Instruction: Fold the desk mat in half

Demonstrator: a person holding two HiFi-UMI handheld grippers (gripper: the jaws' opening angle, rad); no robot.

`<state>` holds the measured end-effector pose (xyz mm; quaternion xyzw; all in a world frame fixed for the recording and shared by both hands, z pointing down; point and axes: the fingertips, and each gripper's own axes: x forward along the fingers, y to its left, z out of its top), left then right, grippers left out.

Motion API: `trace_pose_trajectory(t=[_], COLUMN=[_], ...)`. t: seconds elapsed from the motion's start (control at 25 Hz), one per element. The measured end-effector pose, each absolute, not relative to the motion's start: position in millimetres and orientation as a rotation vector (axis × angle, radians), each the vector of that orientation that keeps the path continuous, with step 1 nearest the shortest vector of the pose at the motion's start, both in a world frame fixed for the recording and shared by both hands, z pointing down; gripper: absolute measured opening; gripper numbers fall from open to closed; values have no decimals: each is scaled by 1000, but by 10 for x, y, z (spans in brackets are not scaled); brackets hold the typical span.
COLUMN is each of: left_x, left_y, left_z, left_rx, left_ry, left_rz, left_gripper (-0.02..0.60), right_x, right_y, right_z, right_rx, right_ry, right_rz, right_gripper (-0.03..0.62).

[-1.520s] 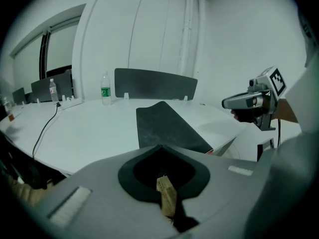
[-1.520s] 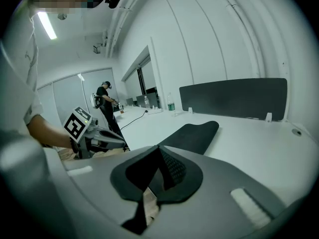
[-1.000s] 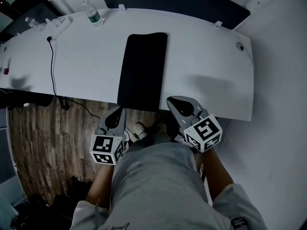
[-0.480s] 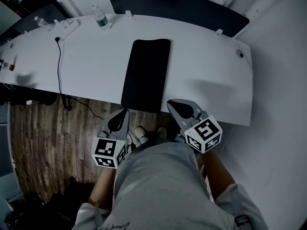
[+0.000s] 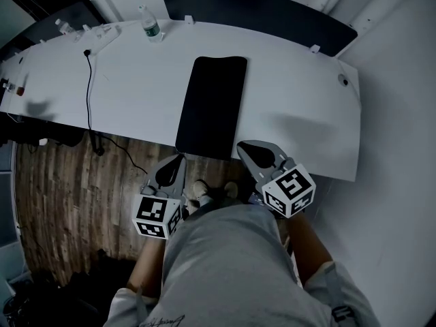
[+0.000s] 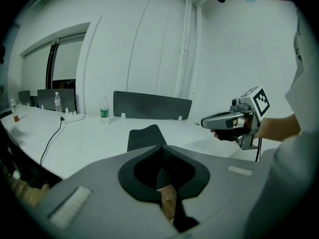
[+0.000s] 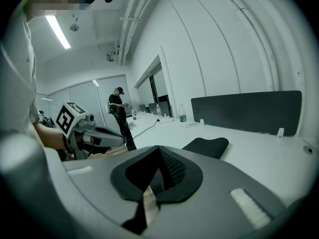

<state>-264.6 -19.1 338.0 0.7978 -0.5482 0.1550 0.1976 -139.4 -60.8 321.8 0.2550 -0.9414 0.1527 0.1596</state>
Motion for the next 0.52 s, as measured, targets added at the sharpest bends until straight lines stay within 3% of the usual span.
trace_pose_trajectory(t=[0.52], left_x=[-2617], left_y=[-121], left_z=[3369], left_rx=[2243], left_ry=[-1526], left_rz=[433], left_gripper=[20], right_x=[-1314], right_y=[-521], right_z=[3261], right_rx=[750], right_ry=[-2674], right_rz=[432], right_gripper=[5])
